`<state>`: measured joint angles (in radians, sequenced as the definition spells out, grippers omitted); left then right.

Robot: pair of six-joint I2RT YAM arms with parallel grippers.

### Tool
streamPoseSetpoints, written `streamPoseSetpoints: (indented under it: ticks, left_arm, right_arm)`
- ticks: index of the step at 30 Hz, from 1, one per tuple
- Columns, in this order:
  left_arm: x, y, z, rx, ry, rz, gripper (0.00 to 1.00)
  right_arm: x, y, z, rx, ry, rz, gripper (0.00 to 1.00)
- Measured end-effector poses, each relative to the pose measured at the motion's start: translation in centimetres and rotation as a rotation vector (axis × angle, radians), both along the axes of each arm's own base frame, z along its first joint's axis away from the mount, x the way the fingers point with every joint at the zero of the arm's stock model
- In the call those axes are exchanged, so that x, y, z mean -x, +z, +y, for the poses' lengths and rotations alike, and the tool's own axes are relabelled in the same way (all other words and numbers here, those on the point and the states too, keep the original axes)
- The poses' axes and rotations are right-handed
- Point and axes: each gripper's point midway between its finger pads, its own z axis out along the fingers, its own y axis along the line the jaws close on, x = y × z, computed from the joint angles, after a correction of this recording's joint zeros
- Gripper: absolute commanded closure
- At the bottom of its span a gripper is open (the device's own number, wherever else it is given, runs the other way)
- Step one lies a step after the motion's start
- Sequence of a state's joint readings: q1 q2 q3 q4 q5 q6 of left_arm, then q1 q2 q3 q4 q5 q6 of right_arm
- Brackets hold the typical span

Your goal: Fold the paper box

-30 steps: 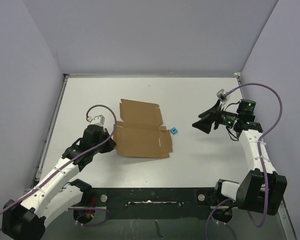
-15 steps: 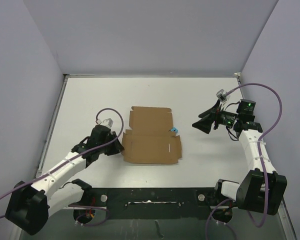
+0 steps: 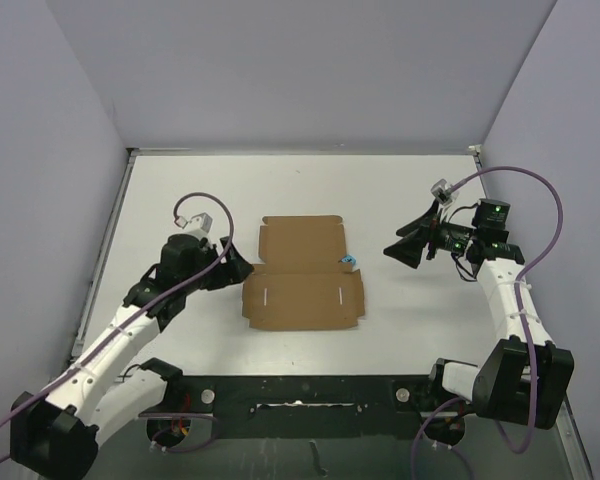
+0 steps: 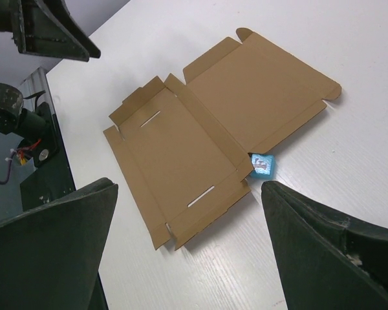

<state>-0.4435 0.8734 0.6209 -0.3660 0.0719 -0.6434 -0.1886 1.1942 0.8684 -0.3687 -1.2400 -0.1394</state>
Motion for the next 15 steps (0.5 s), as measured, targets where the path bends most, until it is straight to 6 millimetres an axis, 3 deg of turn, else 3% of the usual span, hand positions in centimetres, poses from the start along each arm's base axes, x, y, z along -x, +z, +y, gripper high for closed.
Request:
streamPoseSetpoints:
  ticks: [5,10,15]
  left_arm:
    - [-4.8,0.8,-0.7,0.124,-0.022,0.0,0.26]
    - [-9.8,0.3,0.5,0.246,0.01,0.052,0.26]
    - [-13.0,2.2,0.1,0.281,-0.02,0.027,0.26]
  right_arm:
    - [0.0,0.0,0.0,0.004,0.001,-0.006,0.01]
    - [0.0,-0.1,0.0,0.005,0.001,-0.007,0.01]
    - [0.0,-0.1,0.0,0.004,0.002,-0.007,0.01]
